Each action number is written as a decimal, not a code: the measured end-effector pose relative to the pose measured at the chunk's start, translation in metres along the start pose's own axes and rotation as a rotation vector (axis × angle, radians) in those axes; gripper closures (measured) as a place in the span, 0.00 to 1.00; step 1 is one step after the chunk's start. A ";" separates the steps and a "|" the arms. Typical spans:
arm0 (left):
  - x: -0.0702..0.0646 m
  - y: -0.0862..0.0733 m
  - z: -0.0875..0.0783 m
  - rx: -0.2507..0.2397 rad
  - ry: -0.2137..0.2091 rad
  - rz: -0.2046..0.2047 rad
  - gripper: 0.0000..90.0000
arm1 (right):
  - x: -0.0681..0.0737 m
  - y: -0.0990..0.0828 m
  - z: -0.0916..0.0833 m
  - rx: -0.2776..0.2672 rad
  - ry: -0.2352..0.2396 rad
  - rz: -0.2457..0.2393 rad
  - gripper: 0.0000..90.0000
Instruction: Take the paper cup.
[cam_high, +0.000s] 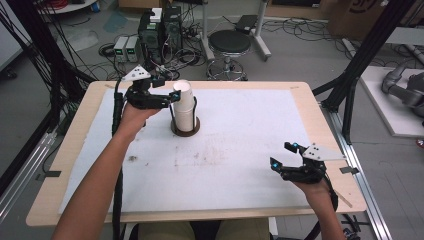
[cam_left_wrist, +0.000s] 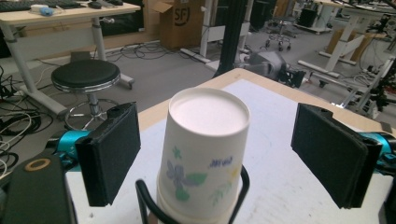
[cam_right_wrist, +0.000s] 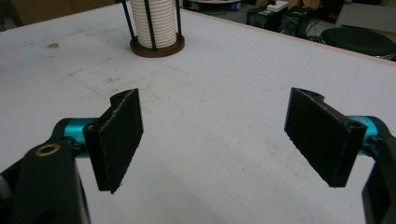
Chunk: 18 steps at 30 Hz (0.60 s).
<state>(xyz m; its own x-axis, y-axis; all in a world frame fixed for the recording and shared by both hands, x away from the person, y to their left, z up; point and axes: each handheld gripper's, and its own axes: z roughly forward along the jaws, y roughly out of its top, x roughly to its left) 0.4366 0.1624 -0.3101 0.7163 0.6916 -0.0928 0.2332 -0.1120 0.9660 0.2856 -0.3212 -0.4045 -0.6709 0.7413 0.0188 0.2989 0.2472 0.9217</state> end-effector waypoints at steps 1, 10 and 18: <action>0.000 -0.001 0.003 -0.002 -0.004 -0.007 0.17 | 0.000 0.000 0.000 0.000 0.001 0.001 0.22; 0.000 -0.011 0.030 0.054 0.010 -0.002 0.18 | -0.001 -0.001 0.000 0.000 0.000 0.005 0.22; 0.001 -0.015 0.042 0.066 0.015 -0.006 0.27 | -0.003 -0.002 0.001 0.001 0.002 0.005 0.22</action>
<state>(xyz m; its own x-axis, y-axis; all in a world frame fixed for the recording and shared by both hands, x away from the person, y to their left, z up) 0.4616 0.1349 -0.3354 0.7050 0.7029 -0.0944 0.2804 -0.1541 0.9474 0.2873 -0.3234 -0.4062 -0.6705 0.7415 0.0240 0.3028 0.2440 0.9213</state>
